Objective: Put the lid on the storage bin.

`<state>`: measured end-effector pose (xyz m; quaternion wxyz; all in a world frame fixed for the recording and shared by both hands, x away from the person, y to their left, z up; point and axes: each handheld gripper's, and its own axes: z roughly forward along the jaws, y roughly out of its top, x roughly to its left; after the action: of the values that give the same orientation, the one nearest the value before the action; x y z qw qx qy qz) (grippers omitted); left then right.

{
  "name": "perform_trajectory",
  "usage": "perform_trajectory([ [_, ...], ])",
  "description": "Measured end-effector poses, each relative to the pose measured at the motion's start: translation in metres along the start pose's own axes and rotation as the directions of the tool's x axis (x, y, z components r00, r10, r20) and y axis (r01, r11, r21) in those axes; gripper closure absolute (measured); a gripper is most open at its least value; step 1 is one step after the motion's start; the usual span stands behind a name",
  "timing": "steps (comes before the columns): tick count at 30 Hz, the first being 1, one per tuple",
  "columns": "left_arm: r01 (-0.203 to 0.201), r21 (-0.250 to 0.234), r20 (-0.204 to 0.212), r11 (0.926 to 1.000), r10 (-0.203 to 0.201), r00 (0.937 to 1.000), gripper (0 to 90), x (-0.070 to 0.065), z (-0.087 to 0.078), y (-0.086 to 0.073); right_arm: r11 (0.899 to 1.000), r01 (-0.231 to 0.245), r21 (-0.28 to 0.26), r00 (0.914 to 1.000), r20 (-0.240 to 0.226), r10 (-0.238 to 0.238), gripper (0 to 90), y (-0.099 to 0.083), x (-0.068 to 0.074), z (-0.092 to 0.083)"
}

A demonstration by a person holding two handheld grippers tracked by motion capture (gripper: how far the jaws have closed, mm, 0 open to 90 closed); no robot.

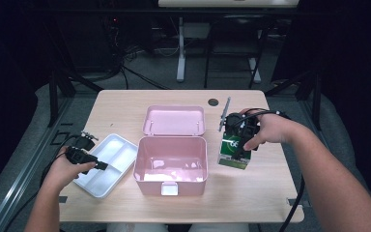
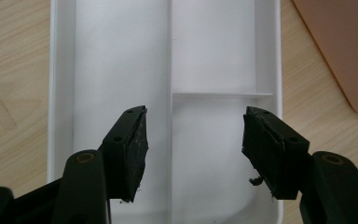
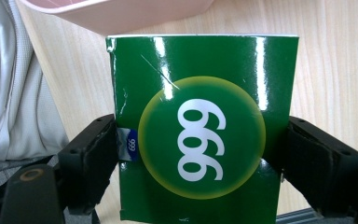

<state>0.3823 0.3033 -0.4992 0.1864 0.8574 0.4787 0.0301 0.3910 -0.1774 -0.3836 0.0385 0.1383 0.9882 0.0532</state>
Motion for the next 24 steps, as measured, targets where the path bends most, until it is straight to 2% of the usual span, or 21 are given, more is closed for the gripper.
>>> perform_trajectory([
  [6, 0.000, 0.000, -0.003, 1.0000, 0.000, 1.0000, 40.0, 0.000, 0.000, 0.000, 1.000, 0.022, 0.020, 0.9998, -0.002, -0.022, 16.4, 0.005, 0.003, -0.009],
  [12, 0.002, -0.004, 0.000, 1.0000, -0.002, 1.0000, 40.0, 0.000, 0.000, 0.000, 0.999, 0.043, 0.016, 0.9991, -0.005, -0.043, 16.4, 0.016, 0.007, -0.018],
  [24, 0.001, -0.004, 0.003, 1.0000, -0.001, 1.0000, 40.0, 0.001, 0.000, -0.001, 0.992, 0.123, 0.002, 0.9922, -0.019, -0.123, 16.5, 0.060, 0.020, -0.029],
])
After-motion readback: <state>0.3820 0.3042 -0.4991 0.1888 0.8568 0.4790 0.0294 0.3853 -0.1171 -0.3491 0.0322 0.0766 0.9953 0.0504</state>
